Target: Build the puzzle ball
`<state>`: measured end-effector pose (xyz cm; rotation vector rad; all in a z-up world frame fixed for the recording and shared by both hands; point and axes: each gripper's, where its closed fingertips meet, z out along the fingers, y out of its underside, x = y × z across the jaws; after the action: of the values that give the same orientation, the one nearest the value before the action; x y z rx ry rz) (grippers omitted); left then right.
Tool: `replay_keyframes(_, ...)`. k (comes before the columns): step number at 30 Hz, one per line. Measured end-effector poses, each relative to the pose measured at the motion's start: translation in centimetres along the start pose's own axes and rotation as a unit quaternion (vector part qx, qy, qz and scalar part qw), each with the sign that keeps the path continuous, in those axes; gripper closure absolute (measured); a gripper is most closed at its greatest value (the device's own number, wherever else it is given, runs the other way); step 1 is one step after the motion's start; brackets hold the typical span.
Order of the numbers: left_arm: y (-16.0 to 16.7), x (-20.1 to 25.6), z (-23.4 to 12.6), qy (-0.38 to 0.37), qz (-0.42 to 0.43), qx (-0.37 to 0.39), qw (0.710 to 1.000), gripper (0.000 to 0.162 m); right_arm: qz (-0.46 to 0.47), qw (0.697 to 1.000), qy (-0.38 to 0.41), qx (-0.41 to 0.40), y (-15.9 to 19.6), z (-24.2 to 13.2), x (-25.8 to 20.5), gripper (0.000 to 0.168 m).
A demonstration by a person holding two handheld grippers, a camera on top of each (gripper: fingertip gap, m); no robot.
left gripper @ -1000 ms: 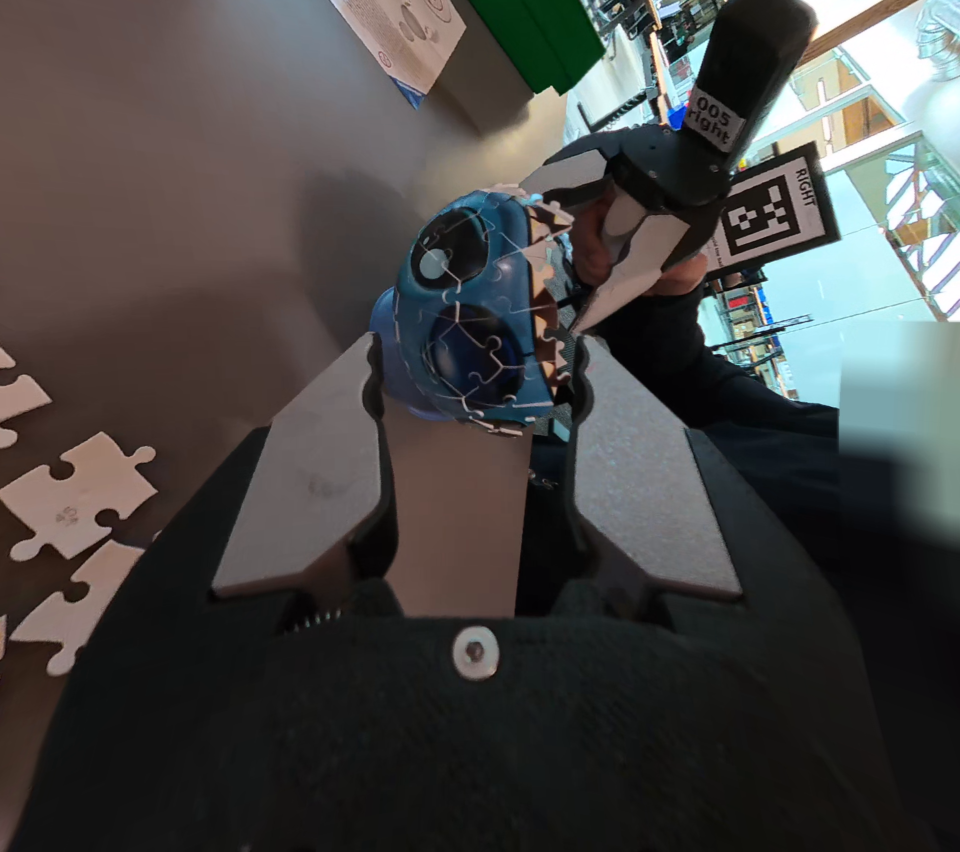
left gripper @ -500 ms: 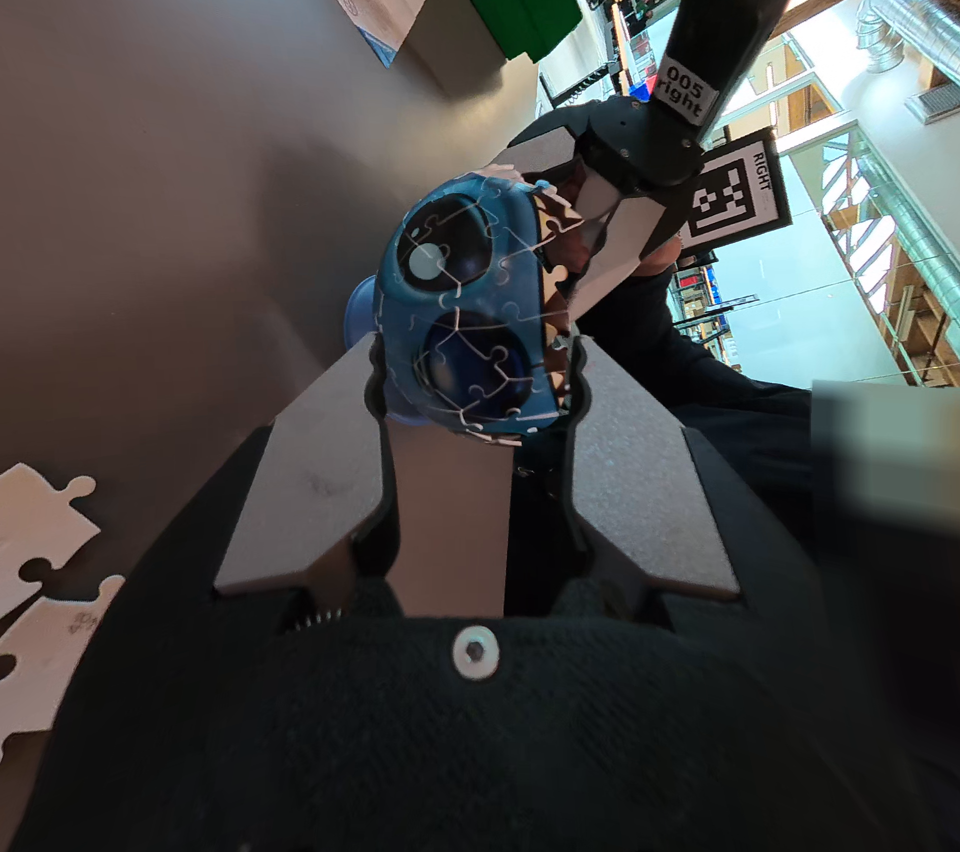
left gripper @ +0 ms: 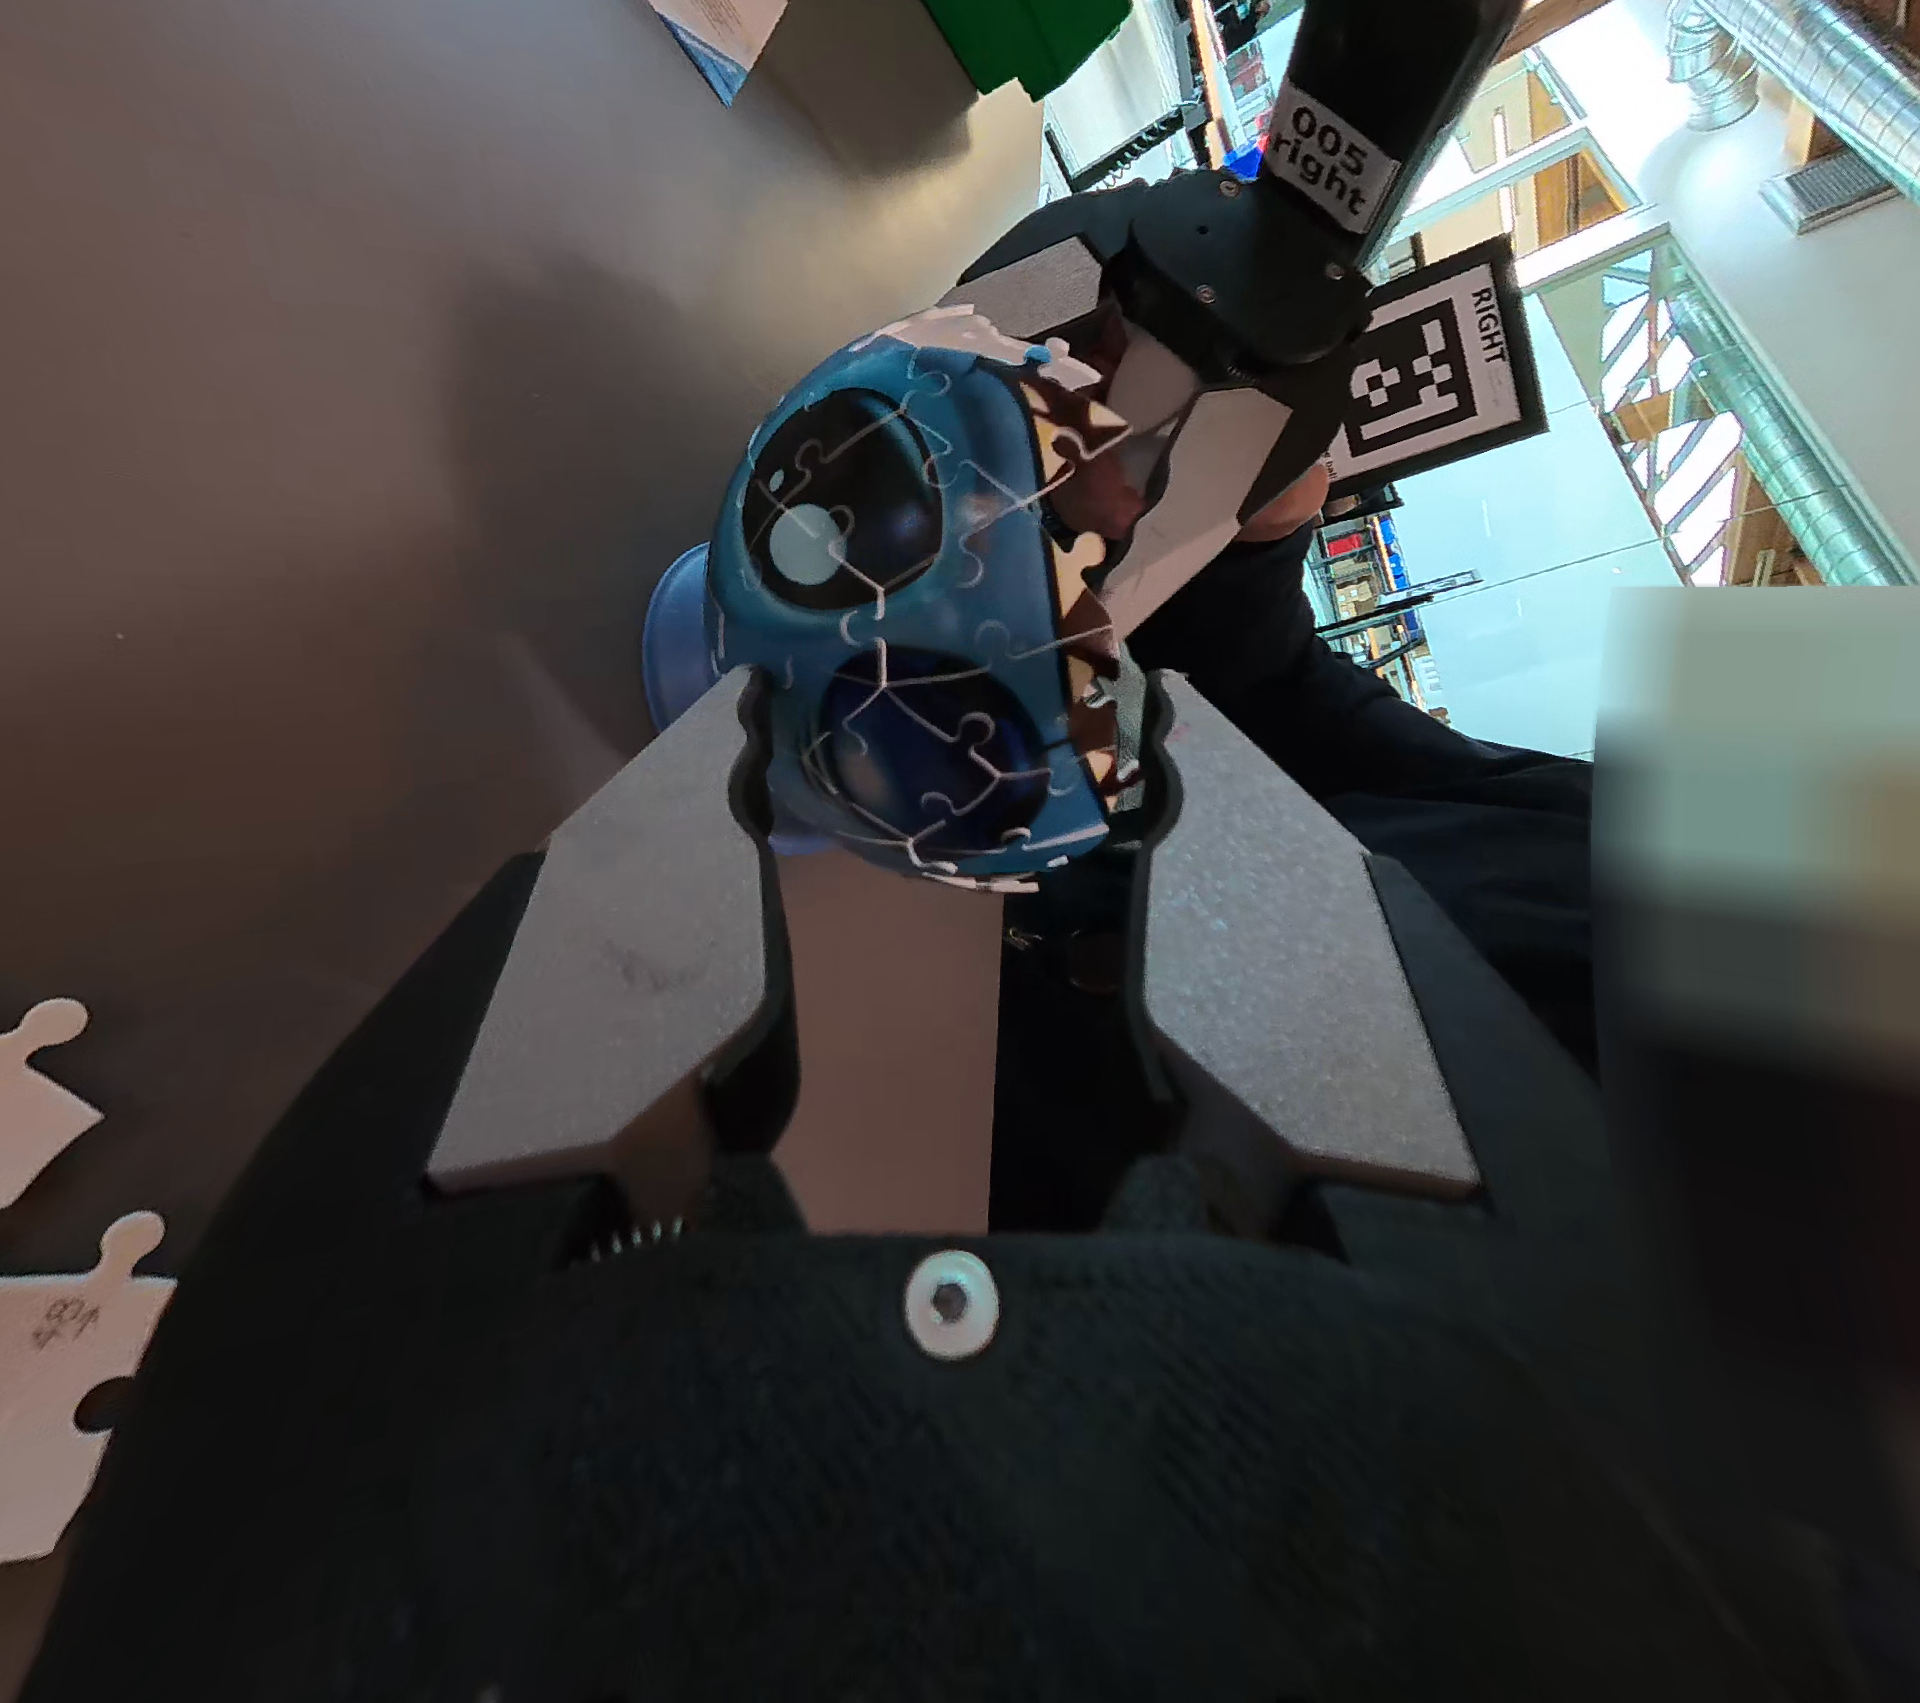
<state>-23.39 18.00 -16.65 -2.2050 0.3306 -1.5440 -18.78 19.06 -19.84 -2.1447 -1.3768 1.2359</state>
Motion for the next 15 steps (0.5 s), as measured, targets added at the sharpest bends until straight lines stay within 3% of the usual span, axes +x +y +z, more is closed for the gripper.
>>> replay_keyframes(15,-1.7,1.0,-0.6,0.003,0.015,0.036,0.999,0.088,-0.088,0.993,0.051,0.057,-3.2,-0.4,-0.4,0.079)
